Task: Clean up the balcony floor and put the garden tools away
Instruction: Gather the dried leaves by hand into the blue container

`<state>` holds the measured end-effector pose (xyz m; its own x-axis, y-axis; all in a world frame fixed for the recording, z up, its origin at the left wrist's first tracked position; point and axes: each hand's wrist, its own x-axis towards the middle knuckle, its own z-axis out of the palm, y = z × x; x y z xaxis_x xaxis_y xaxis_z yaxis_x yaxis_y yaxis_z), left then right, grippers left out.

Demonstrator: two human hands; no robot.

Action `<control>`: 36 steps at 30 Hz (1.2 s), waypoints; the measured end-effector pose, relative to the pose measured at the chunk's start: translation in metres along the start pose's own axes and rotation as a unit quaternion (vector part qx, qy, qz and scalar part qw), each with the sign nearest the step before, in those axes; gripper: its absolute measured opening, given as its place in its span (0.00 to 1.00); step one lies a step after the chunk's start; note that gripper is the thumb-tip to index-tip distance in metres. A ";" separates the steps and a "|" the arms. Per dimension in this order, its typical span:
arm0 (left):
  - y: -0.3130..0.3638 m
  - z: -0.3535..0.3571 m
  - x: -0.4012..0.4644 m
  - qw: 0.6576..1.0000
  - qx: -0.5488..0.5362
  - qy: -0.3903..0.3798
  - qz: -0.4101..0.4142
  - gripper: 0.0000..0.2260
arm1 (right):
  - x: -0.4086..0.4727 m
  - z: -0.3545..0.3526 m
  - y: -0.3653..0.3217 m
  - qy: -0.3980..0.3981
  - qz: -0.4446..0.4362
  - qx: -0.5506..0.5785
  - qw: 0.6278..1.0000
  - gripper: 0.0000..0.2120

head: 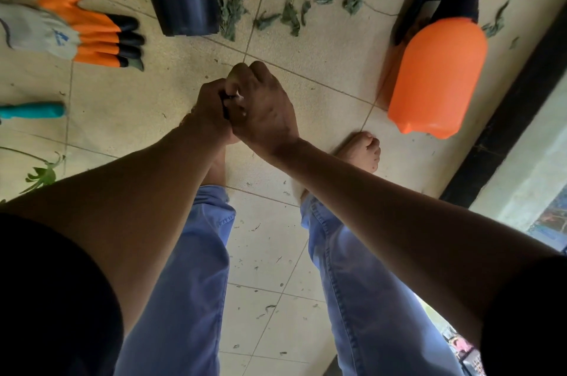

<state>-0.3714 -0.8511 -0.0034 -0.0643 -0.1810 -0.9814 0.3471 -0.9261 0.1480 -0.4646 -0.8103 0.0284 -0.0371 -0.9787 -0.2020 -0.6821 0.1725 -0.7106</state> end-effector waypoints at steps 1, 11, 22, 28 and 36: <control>0.000 -0.005 0.004 1.000 -0.028 -0.001 -0.013 0.06 | 0.000 0.000 0.005 0.012 -0.002 0.012 1.000 0.04; 0.010 -0.055 0.030 0.989 -0.125 0.019 -0.077 0.14 | -0.011 0.018 0.099 -0.156 0.143 -0.178 0.961 0.27; 0.037 -0.079 0.030 0.987 -0.136 -0.012 -0.081 0.12 | 0.059 0.053 0.055 -0.139 0.142 -0.080 0.977 0.25; 0.047 -0.096 0.025 0.994 -0.057 -0.023 -0.090 0.14 | 0.072 0.046 0.052 -0.219 0.039 -0.254 0.941 0.40; 0.049 -0.107 0.017 0.994 -0.035 -0.041 -0.093 0.13 | 0.045 0.059 0.062 -0.196 -0.011 -0.211 0.957 0.20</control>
<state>-0.2550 -0.8639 -0.0261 -0.2088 -0.0380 -0.9772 0.3865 -0.9211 -0.0468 -0.4657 -0.8372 -0.0643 0.2015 -0.8498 -0.4871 -0.9173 0.0106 -0.3980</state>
